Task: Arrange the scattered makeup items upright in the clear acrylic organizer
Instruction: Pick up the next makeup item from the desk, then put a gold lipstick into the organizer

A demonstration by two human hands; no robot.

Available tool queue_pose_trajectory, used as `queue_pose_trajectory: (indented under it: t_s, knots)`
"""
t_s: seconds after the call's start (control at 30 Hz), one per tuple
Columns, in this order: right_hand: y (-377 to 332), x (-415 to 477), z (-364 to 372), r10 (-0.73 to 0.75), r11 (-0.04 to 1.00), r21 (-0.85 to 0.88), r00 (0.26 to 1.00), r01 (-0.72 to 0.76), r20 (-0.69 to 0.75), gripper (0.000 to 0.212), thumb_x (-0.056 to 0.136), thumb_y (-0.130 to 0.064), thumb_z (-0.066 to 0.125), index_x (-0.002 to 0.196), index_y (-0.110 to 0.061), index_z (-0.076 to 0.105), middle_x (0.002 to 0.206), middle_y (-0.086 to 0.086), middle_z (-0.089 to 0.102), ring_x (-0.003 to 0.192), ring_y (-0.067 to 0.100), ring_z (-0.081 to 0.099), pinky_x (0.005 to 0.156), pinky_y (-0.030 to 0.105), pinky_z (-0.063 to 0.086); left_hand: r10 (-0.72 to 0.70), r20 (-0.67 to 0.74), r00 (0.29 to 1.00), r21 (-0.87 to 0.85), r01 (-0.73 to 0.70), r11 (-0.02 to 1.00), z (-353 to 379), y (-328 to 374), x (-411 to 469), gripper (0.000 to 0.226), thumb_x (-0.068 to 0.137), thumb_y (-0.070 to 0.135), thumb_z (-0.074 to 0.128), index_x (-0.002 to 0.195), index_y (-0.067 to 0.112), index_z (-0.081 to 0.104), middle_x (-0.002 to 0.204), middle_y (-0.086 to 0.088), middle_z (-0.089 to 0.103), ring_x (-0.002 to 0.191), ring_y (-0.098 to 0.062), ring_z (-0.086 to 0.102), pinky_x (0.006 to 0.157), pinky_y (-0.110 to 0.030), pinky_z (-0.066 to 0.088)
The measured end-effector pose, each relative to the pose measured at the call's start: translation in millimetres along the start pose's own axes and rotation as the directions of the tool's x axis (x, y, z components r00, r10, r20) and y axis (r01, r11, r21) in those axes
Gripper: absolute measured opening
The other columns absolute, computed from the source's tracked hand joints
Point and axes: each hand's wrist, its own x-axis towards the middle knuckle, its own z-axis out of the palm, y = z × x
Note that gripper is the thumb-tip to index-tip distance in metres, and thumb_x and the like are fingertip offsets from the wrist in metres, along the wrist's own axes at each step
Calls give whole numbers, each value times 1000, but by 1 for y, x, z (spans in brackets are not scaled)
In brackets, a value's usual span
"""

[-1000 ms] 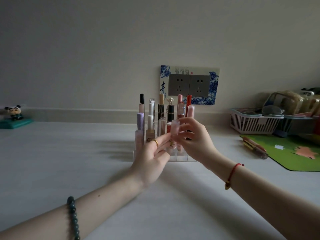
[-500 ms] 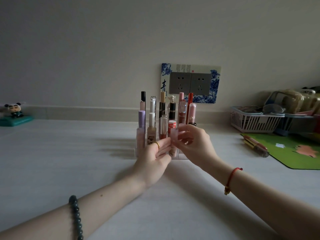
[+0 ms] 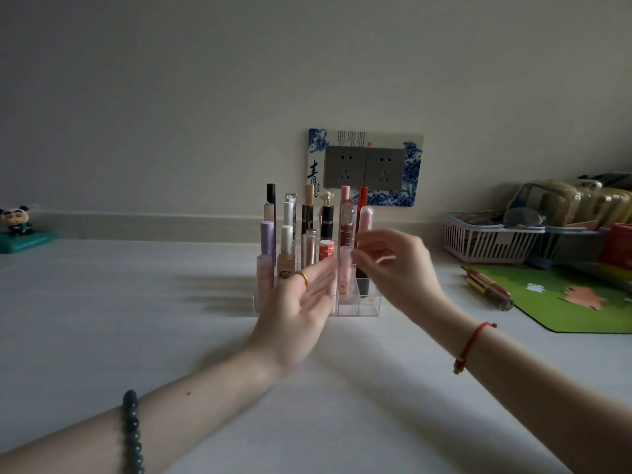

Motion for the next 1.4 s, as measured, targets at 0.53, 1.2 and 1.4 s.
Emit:
queue_pose_trajectory:
  t_s: [0.53,1.2,1.4]
  knots:
    - [92,17,-122,258,935,-204,950,-292,-174,18,77,-11,65,94,-9,70,89,8,70,67,10,62,58,18,47,-283,213,935,7,288,958,132,-3,84,38,86,39,42,115,16,54,124,-5,50,124,-22,43,110,-38,31]
    - [119,5,-115,414,744,-574,910,-343,-8,34,75,-20,65,108,-9,62,101,13,65,92,26,58,69,23,39,-580,303,757,-490,645,586,176,-20,108,61,93,46,28,130,-3,33,89,-10,50,122,-34,46,101,-36,35]
    - [114,4,-114,493,795,-400,870,-456,-10,41,71,-19,70,110,-9,61,98,12,68,85,25,61,81,32,49,-566,291,771,-456,632,626,164,-11,100,60,93,45,27,130,-1,35,108,-14,56,90,-29,54,84,-35,42]
